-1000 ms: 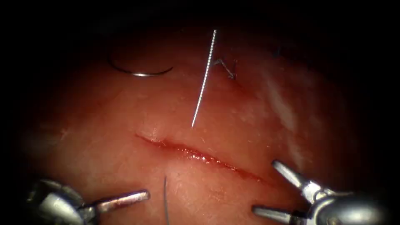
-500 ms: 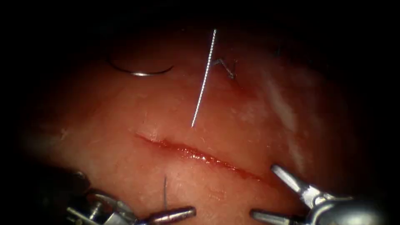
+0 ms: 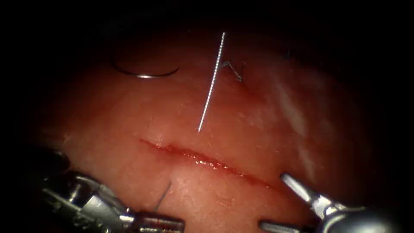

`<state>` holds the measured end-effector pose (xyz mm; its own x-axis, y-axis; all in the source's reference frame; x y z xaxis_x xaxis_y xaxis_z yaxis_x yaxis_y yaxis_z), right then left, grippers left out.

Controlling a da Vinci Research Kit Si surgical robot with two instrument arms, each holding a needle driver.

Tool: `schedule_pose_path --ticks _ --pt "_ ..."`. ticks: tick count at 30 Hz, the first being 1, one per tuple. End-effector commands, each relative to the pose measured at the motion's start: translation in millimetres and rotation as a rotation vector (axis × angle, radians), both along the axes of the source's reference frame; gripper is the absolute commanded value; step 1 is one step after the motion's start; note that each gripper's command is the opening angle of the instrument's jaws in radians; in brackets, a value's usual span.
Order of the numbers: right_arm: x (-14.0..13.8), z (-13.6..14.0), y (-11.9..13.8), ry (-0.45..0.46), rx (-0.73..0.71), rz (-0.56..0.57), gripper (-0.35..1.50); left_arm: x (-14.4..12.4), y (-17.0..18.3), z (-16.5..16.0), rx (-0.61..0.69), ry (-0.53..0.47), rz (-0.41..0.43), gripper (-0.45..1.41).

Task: Wound Closure

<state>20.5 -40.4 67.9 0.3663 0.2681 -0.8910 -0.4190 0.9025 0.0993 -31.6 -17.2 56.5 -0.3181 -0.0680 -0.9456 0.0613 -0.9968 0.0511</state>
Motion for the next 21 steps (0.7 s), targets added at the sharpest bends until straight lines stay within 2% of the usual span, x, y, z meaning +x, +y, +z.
schedule_pose_path --ticks 1,5,11,12,21 --pt "1.1 0.7 0.0 0.011 -0.001 -0.007 1.05 -0.4 0.1 0.7 0.001 -0.003 -0.002 -0.45" --pt "2.0 1.2 0.6 0.047 0.002 -0.034 0.98 -0.5 0.6 1.1 0.001 -0.002 -0.004 -0.45" --pt "6.3 3.5 2.5 0.111 -0.042 -0.113 0.98 -0.5 2.4 2.5 0.018 -0.056 -0.007 -0.45" --pt "7.8 4.5 2.9 0.119 -0.062 -0.149 0.98 -0.3 2.9 2.8 0.029 -0.068 -0.011 -0.45" --pt "13.7 7.8 2.3 0.199 -0.126 -0.290 0.96 0.0 2.8 2.5 0.041 -0.097 0.009 -0.45"
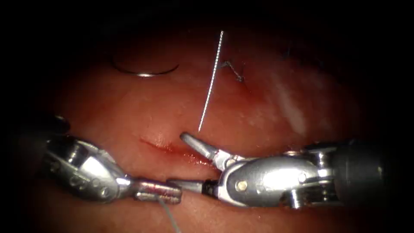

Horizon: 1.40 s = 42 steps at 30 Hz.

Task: Wound Closure

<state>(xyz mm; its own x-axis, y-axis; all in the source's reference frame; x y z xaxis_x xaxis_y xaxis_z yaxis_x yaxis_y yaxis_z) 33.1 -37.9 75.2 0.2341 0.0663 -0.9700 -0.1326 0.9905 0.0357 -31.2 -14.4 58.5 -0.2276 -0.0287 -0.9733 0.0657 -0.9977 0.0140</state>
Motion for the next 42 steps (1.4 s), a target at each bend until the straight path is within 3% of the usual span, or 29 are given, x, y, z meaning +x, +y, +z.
schedule_pose_path --ticks 1,3,7,16,23,30,33,34,35,42 --pt "1.6 0.7 -0.5 0.019 -0.005 -0.033 0.91 -0.5 -0.1 0.5 0.000 -0.014 0.012 -0.45" --pt "1.9 0.9 -1.1 0.035 -0.010 -0.077 0.76 -0.5 -0.4 0.3 0.010 -0.009 0.045 -0.45" --pt "1.8 1.1 -2.1 0.048 -0.016 -0.116 0.68 -0.4 -0.6 0.2 0.014 0.008 0.092 -0.45" --pt "0.4 0.5 -1.9 0.036 -0.013 -0.111 0.66 -0.3 -1.4 0.7 0.010 0.021 0.155 -0.45" --pt "2.9 0.9 -3.1 0.032 -0.025 -0.106 0.68 -0.5 -1.3 0.7 0.002 0.013 0.163 -0.45" --pt "3.4 1.2 -3.2 0.038 -0.026 -0.121 0.64 -0.1 -1.5 0.6 0.002 0.012 0.170 -0.45" --pt "3.3 1.2 -3.2 0.040 -0.025 -0.127 0.34 -0.1 -1.5 0.6 0.002 0.012 0.171 -0.45" --pt "3.2 1.2 -3.2 0.045 -0.030 -0.133 0.14 -0.2 -1.5 0.6 0.002 0.012 0.170 -0.45" --pt "3.2 1.0 -3.2 0.057 -0.039 -0.152 -0.35 -0.4 -1.5 0.7 0.001 0.012 0.170 -0.45" --pt "3.4 0.7 -3.3 0.098 -0.049 -0.230 -0.35 -0.5 -1.6 0.6 0.006 0.011 0.170 -0.45"
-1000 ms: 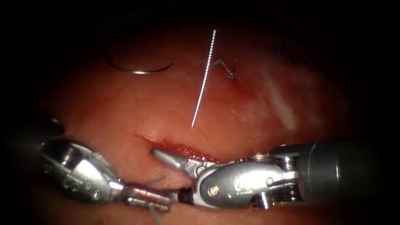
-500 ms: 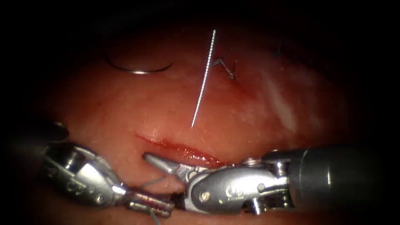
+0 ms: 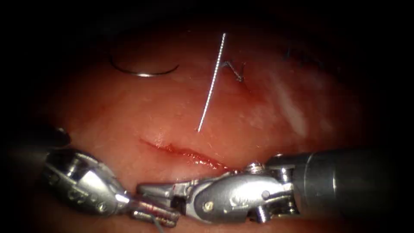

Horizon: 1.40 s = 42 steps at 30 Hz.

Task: Wound Closure

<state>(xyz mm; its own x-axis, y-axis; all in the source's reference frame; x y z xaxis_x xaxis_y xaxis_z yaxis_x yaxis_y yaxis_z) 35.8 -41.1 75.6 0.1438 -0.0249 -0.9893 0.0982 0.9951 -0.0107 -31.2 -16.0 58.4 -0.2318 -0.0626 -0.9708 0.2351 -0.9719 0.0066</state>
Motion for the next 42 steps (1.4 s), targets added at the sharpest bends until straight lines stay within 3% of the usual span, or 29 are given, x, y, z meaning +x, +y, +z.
schedule_pose_path --ticks 1,3,4,6,7,10,18,25,30,42 --pt "0.7 0.4 -0.1 -0.004 -0.002 0.002 -0.35 -0.5 0.0 0.7 0.008 -0.001 -0.001 -0.45" --pt "0.4 0.4 0.2 -0.016 -0.004 0.014 -0.35 -0.5 0.2 0.5 0.031 0.006 -0.008 -0.45" --pt "0.3 0.4 0.4 -0.020 -0.004 0.019 -0.35 -0.5 0.3 0.4 0.042 0.010 -0.013 -0.35" --pt "-0.1 0.5 0.8 -0.034 -0.005 0.034 -0.35 -0.6 0.7 0.2 0.078 0.034 -0.037 0.34" --pt "-0.3 0.7 1.1 -0.044 -0.005 0.044 -0.35 -0.7 1.1 -0.1 0.115 0.054 -0.059 0.78" --pt "-0.8 1.1 1.9 -0.078 -0.003 0.076 -0.35 -0.8 1.5 -0.7 0.143 0.085 -0.096 1.13" --pt "-1.6 2.6 3.6 -0.131 0.113 0.143 -0.35 -1.1 -0.1 -2.4 0.116 0.113 -0.126 1.11" --pt "-1.8 4.2 4.7 -0.191 0.264 0.178 -0.35 -1.7 -1.1 -3.8 0.024 0.131 -0.145 0.94" --pt "-1.9 5.9 6.4 -0.227 0.421 0.214 -0.35 -2.2 -0.4 -3.2 -0.088 0.171 -0.170 0.93" --pt "-0.2 9.4 7.4 -0.349 0.567 0.188 -0.35 -2.8 0.6 -1.9 -0.187 0.234 -0.222 0.83"
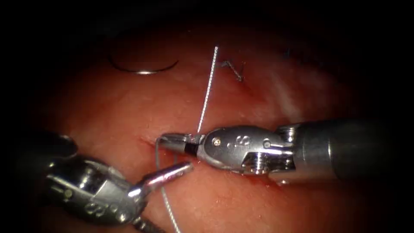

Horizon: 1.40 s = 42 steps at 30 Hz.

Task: Wound Closure

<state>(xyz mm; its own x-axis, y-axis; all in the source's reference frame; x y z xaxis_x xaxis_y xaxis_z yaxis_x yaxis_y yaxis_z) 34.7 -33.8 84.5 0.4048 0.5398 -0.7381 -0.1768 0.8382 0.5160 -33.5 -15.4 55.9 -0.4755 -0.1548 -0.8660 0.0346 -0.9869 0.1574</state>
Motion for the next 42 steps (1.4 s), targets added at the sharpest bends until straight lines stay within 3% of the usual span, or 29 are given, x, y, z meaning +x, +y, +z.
schedule_pose_path --ticks 1,9,21,24,25,29,32,35,42 --pt "0.9 0.7 0.0 -0.009 0.012 -0.005 -0.35 -0.4 0.0 0.4 -0.001 -0.002 0.001 0.83" --pt "0.9 2.4 -1.0 -0.034 0.049 -0.008 -0.35 -0.9 -0.8 -1.1 -0.028 0.005 0.000 0.76" --pt "1.1 1.0 -0.8 -0.028 0.060 -0.005 -0.35 -0.9 -0.9 1.6 -0.068 0.038 0.006 0.66" --pt "1.1 0.8 -0.8 -0.028 0.061 -0.005 -0.35 -1.0 -1.0 1.4 -0.067 0.041 0.002 0.54" --pt "1.1 0.8 -0.8 -0.028 0.061 -0.005 -0.35 -1.1 -1.2 1.1 -0.071 0.043 0.003 0.32" --pt "1.1 0.9 -0.7 -0.027 0.062 -0.006 -0.35 -1.6 -2.2 0.0 -0.087 0.037 0.011 -0.17" --pt "1.0 1.1 -0.5 -0.029 0.061 -0.003 -0.35 -1.6 -2.5 -0.4 -0.088 0.024 0.002 -0.25" --pt "0.9 1.4 -0.4 -0.031 0.060 -0.002 -0.35 -1.4 -2.5 -0.8 -0.094 0.017 -0.001 -0.45" --pt "0.1 0.3 -1.3 -0.016 0.058 0.000 -0.35 1.3 -0.5 -1.3 -0.051 0.030 -0.077 -0.45"
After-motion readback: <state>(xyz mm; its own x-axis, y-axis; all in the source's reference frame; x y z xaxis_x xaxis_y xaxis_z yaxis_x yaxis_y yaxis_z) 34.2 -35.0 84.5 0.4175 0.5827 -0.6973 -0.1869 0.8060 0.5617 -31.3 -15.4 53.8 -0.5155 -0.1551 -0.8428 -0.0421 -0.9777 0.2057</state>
